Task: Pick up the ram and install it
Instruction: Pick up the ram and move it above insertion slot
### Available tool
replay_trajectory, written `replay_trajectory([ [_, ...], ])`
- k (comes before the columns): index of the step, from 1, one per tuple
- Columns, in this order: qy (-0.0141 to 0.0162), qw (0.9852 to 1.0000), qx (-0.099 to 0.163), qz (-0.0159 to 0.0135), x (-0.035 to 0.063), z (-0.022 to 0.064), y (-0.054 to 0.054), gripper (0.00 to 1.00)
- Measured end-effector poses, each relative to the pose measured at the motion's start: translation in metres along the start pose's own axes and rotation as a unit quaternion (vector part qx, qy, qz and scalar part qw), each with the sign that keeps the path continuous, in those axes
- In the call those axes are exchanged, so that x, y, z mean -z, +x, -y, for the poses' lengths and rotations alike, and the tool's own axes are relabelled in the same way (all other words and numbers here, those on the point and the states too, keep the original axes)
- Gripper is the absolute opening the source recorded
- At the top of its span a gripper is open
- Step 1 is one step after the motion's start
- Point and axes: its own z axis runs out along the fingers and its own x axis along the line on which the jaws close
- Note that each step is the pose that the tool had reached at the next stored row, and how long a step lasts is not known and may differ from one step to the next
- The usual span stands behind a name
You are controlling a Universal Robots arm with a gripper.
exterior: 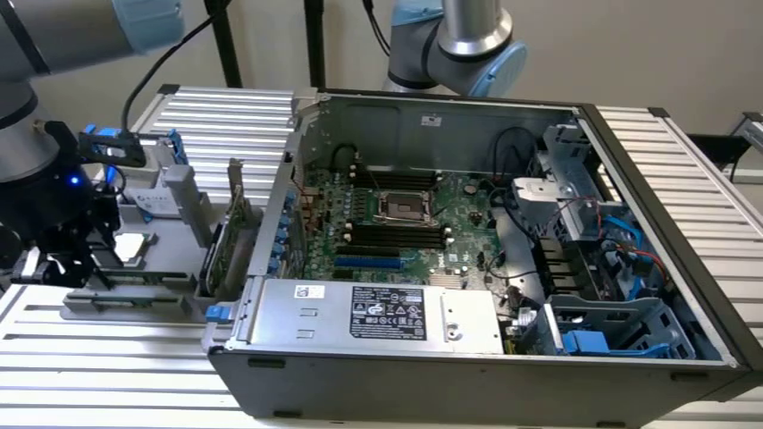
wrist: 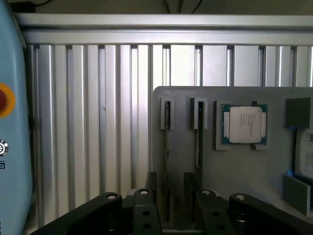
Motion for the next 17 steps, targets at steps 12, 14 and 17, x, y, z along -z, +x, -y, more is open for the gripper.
replay_trajectory([
  [12, 0.0000, 1.0000, 0.003, 0.0007, -0.0215, 0.0061, 0.002, 0.36],
  [14, -0.0001, 1.0000, 0.003, 0.0010, -0.0251, 0.0068, 0.003, 0.36],
  [17, 0.0000, 1.0000, 0.004, 0.0014, -0.0305, 0.0076, 0.003, 0.36],
])
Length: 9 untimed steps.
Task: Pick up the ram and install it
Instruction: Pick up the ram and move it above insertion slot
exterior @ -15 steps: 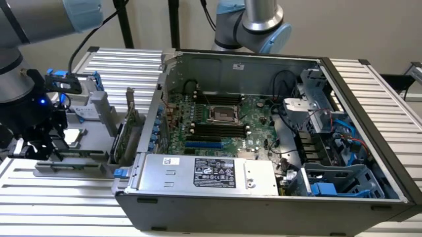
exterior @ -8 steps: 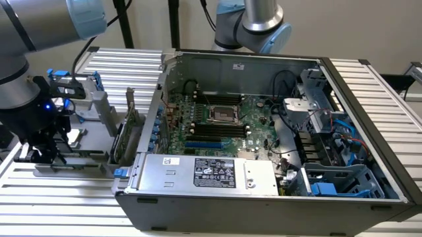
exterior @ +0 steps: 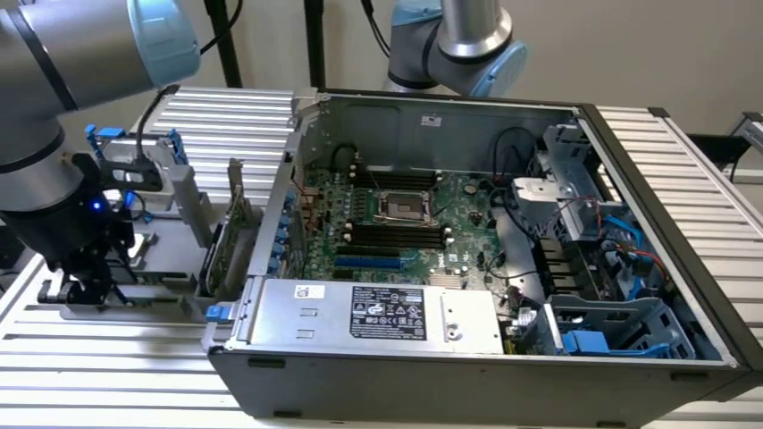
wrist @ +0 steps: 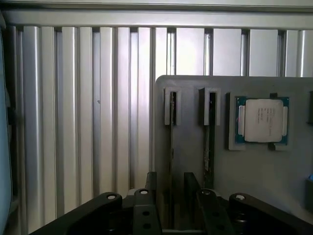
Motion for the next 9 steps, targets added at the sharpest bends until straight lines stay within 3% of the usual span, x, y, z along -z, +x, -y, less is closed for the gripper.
replay_trajectory([
  [9, -0.0001, 1.0000, 0.005, 0.0029, -0.0152, 0.0009, 0.001, 0.36],
])
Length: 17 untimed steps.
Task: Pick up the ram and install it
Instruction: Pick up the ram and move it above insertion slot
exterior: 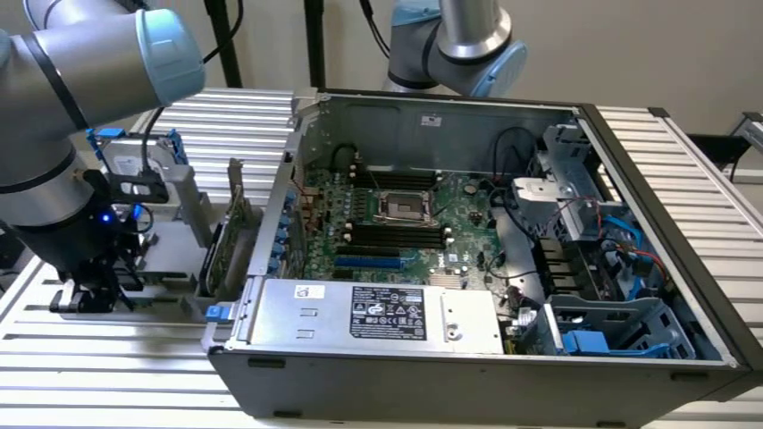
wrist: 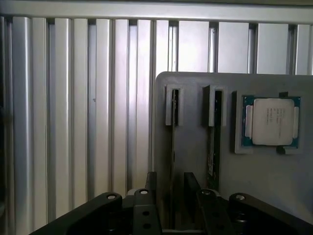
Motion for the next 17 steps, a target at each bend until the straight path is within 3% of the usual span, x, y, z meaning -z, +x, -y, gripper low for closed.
replay_trajectory([
  [3, 0.0000, 1.0000, 0.001, 0.0021, -0.0039, 0.0000, 0.0001, 0.36],
  [17, -0.0010, 1.0000, 0.001, 0.0023, -0.0057, -0.0012, -0.0019, 0.36],
])
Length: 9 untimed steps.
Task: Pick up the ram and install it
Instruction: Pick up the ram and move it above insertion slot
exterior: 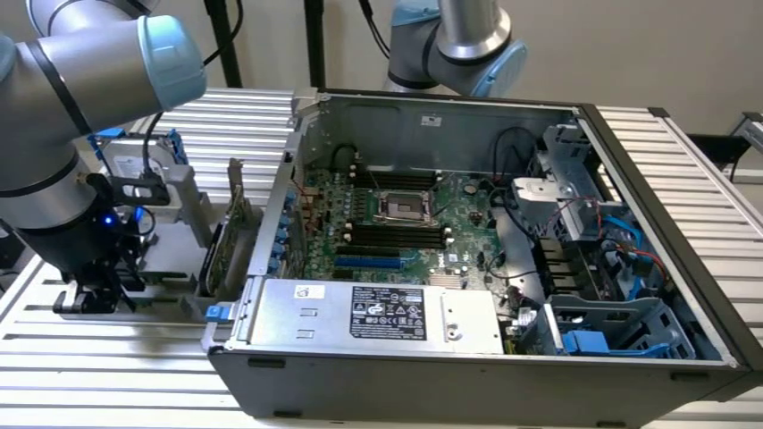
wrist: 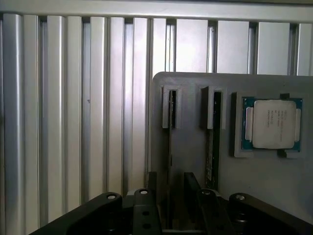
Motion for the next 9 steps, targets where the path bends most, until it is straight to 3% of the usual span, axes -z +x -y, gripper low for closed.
replay_trajectory([
  [6, 0.0000, 1.0000, 0.000, 0.0000, -0.0009, -0.0001, 0.0000, 0.35],
  [7, 0.0000, 1.0000, 0.000, 0.0000, -0.0010, -0.0001, 0.0000, 0.27],
  [9, 0.0000, 1.0000, 0.000, 0.0000, -0.0011, -0.0002, 0.0000, 0.27],
])
